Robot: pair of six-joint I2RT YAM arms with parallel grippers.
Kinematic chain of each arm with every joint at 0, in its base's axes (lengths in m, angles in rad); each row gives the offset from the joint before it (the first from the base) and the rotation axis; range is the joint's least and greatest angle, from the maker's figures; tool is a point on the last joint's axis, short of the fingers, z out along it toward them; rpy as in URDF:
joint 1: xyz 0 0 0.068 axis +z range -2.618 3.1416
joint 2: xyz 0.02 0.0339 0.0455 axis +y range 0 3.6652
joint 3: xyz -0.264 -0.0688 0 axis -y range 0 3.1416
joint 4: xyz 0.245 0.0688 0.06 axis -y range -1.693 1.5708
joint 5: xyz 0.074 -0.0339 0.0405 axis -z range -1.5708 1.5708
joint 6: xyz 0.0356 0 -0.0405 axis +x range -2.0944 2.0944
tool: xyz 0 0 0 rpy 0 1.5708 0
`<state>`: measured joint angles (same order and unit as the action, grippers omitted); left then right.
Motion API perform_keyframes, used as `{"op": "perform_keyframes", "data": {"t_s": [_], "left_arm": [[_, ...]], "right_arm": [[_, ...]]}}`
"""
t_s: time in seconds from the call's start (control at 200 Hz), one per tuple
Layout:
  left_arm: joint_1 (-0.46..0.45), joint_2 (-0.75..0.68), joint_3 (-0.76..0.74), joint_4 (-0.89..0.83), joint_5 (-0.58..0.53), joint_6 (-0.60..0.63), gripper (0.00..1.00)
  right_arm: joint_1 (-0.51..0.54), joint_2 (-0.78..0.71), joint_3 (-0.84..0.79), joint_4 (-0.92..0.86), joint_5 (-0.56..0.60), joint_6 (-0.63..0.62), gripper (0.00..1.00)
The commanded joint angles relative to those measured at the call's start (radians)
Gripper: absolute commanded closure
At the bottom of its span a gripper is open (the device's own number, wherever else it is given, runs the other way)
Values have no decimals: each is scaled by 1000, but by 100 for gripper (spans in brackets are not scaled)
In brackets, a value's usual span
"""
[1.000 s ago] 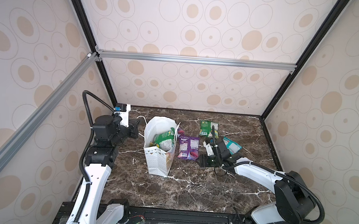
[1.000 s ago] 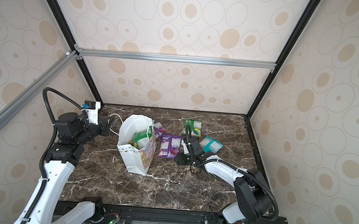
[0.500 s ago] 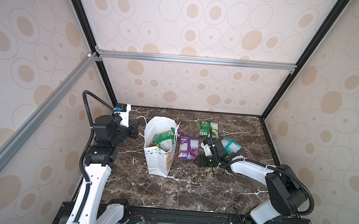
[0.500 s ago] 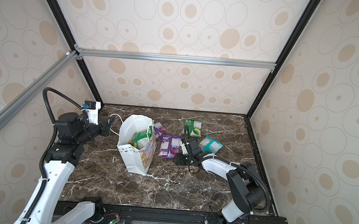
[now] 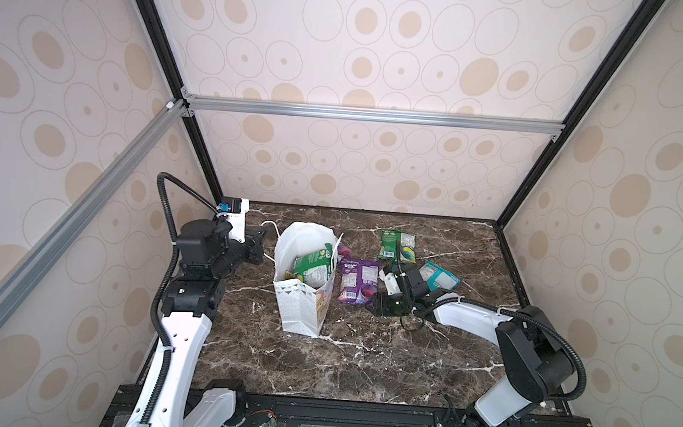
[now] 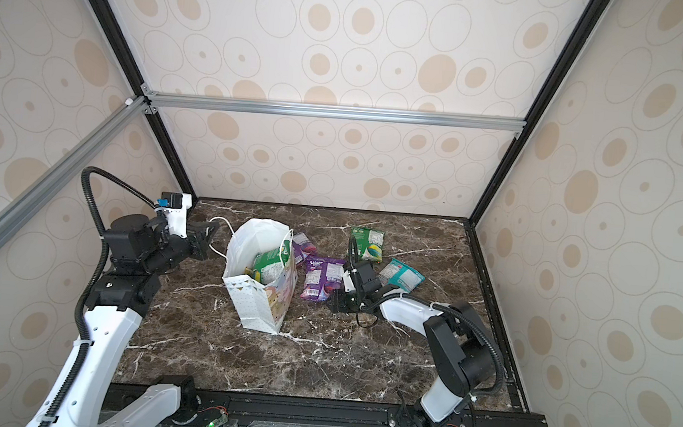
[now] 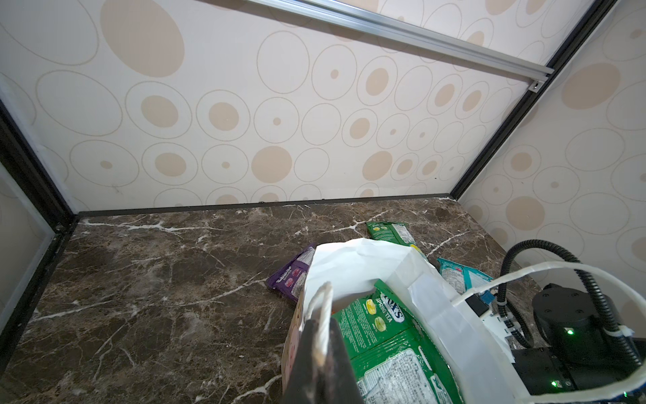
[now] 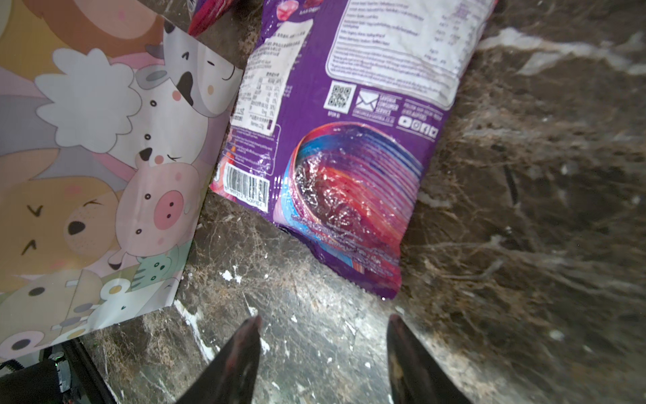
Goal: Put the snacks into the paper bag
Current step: 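Lower the right gripper onto the edge of the purple packet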
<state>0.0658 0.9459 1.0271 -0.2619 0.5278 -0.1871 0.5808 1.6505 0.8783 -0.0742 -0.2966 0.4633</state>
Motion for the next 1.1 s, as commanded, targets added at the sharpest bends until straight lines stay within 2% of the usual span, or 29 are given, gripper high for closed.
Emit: {"op": "perform_keyframes", "data": {"t_s": [0.0, 0.37, 1.095], "left_arm": [[6, -11, 13, 15, 15, -6, 100], [7, -20, 9, 27, 46, -4, 100], [8, -17, 11, 19, 32, -2, 100]], "right_arm": [[-7, 22, 28, 3, -9, -6, 41], [-12, 55, 50, -3, 1, -10, 42], [-31, 129, 59, 51, -23, -2, 43]]}}
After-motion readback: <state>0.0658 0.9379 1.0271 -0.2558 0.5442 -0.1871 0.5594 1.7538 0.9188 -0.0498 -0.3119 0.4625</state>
